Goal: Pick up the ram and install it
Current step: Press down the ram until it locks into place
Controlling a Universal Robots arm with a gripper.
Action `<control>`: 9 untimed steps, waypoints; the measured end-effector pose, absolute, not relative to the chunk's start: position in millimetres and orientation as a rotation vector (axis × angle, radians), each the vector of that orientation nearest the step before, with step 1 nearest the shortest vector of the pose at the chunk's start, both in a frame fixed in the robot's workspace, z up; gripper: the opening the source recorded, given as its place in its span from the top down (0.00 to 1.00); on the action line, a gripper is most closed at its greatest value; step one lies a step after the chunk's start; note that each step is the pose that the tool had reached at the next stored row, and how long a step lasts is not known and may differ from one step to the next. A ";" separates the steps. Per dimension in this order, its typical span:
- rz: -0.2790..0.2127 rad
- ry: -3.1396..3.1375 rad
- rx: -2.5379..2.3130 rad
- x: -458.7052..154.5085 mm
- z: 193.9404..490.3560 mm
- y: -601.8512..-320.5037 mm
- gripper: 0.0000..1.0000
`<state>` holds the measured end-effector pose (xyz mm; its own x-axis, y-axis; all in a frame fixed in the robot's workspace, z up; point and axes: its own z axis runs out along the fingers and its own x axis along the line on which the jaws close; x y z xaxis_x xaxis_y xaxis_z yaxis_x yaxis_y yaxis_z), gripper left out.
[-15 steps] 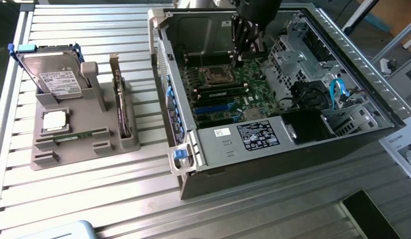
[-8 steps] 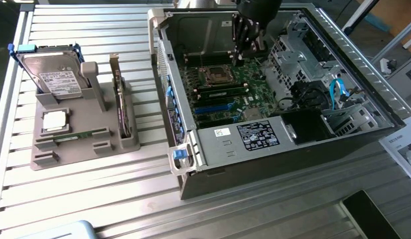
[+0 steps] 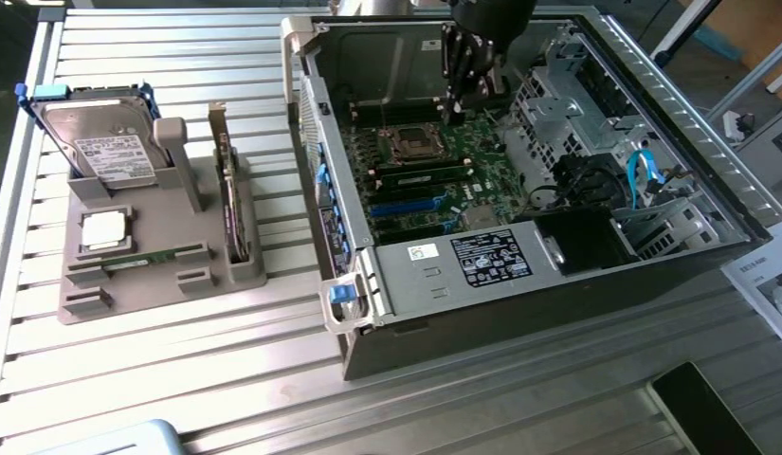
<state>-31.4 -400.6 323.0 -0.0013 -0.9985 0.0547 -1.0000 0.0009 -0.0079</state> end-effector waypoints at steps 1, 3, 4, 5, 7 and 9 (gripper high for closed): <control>0.065 -2.201 2.198 -31.3 323.0 -400.6 0.89; 0.053 -2.206 2.204 -31.4 322.9 -400.6 0.89; 0.051 -2.207 2.205 -31.4 322.9 -400.6 0.89; 0.050 -2.208 2.205 -31.3 322.8 -400.5 0.89; 0.050 -2.208 2.205 -31.3 322.8 -400.6 0.89; 0.050 -2.208 2.205 -31.4 322.8 -400.6 0.89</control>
